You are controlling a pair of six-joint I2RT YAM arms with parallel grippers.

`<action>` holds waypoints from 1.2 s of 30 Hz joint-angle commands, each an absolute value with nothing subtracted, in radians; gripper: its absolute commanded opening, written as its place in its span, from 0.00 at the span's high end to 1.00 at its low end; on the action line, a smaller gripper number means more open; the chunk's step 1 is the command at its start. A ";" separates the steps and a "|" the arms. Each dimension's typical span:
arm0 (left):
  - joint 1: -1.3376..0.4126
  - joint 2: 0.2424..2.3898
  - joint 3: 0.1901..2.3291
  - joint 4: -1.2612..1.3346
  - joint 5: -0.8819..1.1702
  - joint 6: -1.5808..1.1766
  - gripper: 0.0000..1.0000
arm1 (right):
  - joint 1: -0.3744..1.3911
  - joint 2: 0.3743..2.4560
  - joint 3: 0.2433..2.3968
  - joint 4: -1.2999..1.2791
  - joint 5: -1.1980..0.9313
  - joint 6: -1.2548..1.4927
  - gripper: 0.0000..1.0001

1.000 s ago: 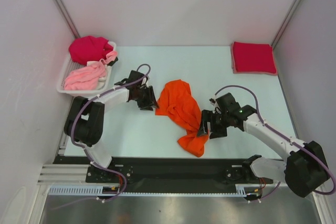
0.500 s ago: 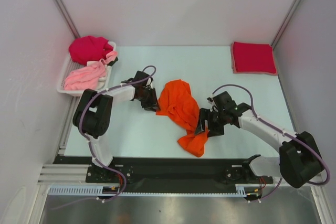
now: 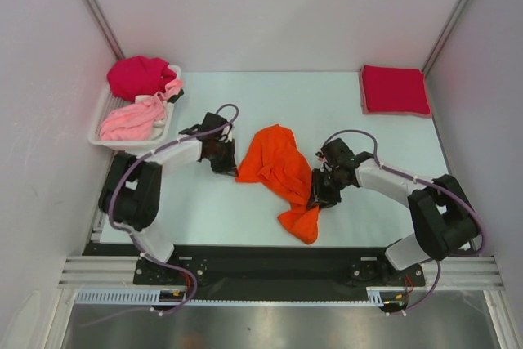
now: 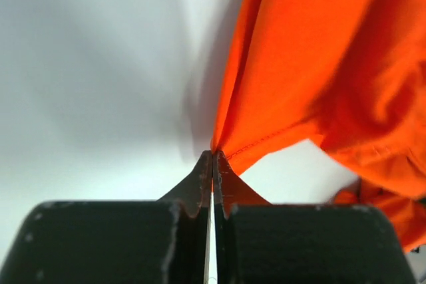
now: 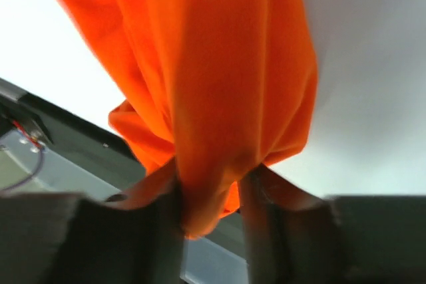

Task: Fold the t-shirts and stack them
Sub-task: Flatten the tshirt out

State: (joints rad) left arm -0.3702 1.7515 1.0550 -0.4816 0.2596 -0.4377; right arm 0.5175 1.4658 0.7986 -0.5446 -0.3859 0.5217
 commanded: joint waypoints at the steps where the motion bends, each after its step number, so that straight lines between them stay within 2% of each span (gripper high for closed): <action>1: -0.357 1.557 1.054 -0.512 0.186 -0.354 1.00 | 0.489 1.488 0.870 -0.584 -0.331 0.460 0.72; 6: -0.325 1.253 1.103 -0.571 0.095 -0.347 1.00 | 0.468 1.462 1.010 -0.777 -0.207 0.356 0.79; 12: -0.316 1.094 1.245 -0.735 -0.066 -0.385 1.00 | 0.468 1.457 1.111 -0.900 -0.164 0.272 0.79; 14: -0.314 1.039 1.258 -0.732 -0.055 -0.403 1.00 | 0.462 1.460 1.109 -0.911 -0.122 0.262 0.69; 15: -0.313 1.028 1.267 -0.729 -0.049 -0.406 1.00 | 0.459 1.462 1.101 -0.911 -0.111 0.259 0.60; 16: -0.313 1.017 1.276 -0.739 -0.043 -0.410 1.00 | 0.440 1.463 1.094 -0.910 -0.107 0.255 0.47; 17: -0.313 1.008 1.284 -0.748 -0.040 -0.422 1.00 | 0.431 1.466 1.083 -0.910 -0.109 0.255 0.43; 18: -0.313 0.999 1.290 -0.750 -0.031 -0.426 1.00 | 0.422 1.466 1.081 -0.914 -0.109 0.253 0.35; 21: -0.313 0.953 1.305 -0.756 -0.060 -0.452 1.00 | 0.431 1.431 1.106 -0.957 -0.040 0.261 0.27; 25: -0.314 0.953 1.328 -0.733 -0.049 -0.450 0.99 | 0.465 1.330 1.105 -0.962 -0.115 0.302 0.27; 28: -0.314 1.000 1.330 -0.713 -0.009 -0.468 0.99 | 0.555 1.255 1.007 -0.885 -0.208 0.386 0.27; 32: -0.314 1.014 1.357 -0.678 0.044 -0.485 1.00 | 0.644 1.232 0.893 -0.772 -0.178 0.481 0.29; 36: -0.314 1.028 1.413 -0.695 0.038 -0.472 1.00 | 0.649 1.265 0.847 -0.736 -0.120 0.496 0.40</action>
